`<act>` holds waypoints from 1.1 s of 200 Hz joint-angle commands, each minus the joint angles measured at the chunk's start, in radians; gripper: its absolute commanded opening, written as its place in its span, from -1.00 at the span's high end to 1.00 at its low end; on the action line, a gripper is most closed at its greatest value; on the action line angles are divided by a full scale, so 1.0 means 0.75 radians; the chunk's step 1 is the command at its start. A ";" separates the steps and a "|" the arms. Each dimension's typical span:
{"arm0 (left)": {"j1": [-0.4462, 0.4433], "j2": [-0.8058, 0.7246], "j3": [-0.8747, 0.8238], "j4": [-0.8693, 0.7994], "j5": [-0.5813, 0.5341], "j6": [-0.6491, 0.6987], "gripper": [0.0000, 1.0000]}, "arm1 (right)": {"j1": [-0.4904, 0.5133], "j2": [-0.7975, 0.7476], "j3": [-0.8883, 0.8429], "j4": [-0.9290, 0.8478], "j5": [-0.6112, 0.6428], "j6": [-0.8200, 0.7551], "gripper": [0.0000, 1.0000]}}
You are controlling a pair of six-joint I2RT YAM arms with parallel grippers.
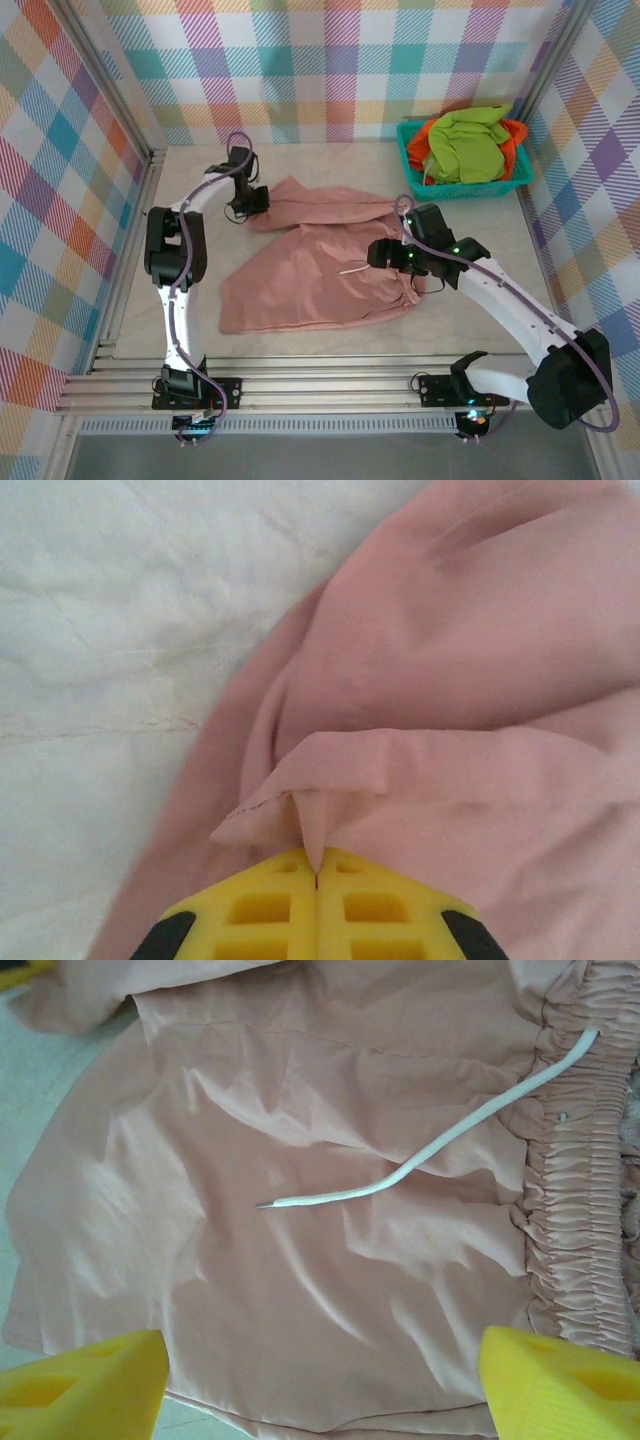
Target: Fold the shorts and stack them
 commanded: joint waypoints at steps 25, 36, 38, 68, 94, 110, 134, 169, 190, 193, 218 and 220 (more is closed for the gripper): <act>-0.009 -0.415 0.163 -0.035 -0.040 0.060 1.00 | -0.003 -0.029 -0.017 0.011 0.029 -0.023 -0.62; -0.009 -0.443 0.208 -0.048 -0.049 0.069 1.00 | -0.004 -0.027 -0.017 0.014 0.030 -0.026 -0.62; -0.009 -0.446 0.216 -0.050 -0.050 0.071 1.00 | -0.004 -0.027 -0.017 0.014 0.031 -0.028 -0.62; -0.007 -0.381 0.394 -0.060 -0.115 0.112 1.00 | -0.003 -0.015 -0.017 0.018 0.024 -0.030 -0.62; 0.019 -0.083 0.819 -0.210 -0.101 0.135 0.58 | -0.003 -0.018 -0.017 0.009 0.006 -0.022 -0.62; 0.053 0.139 1.109 -0.348 -0.079 0.125 -0.14 | -0.003 -0.018 -0.019 0.011 -0.012 -0.016 -0.62; 0.152 0.289 1.302 -0.446 0.028 0.042 -0.61 | -0.002 -0.013 -0.016 0.029 -0.042 -0.018 -0.63; 0.184 -0.039 0.896 -0.305 0.099 0.067 -0.84 | -0.002 0.098 0.057 0.117 -0.128 -0.056 -0.68; 0.187 -0.315 0.489 -0.145 0.103 0.013 -1.00 | 0.006 0.262 0.192 0.188 -0.185 -0.070 -0.70; 0.187 -0.348 0.436 -0.127 0.110 0.004 -1.00 | 0.010 0.289 0.216 0.197 -0.190 -0.072 -0.70; 0.187 -0.599 -0.008 0.047 0.196 -0.103 -1.00 | 0.029 0.547 0.452 0.266 -0.229 -0.122 -0.75; 0.187 -0.618 -0.047 0.065 0.203 -0.114 -1.00 | 0.029 0.570 0.476 0.271 -0.234 -0.126 -0.76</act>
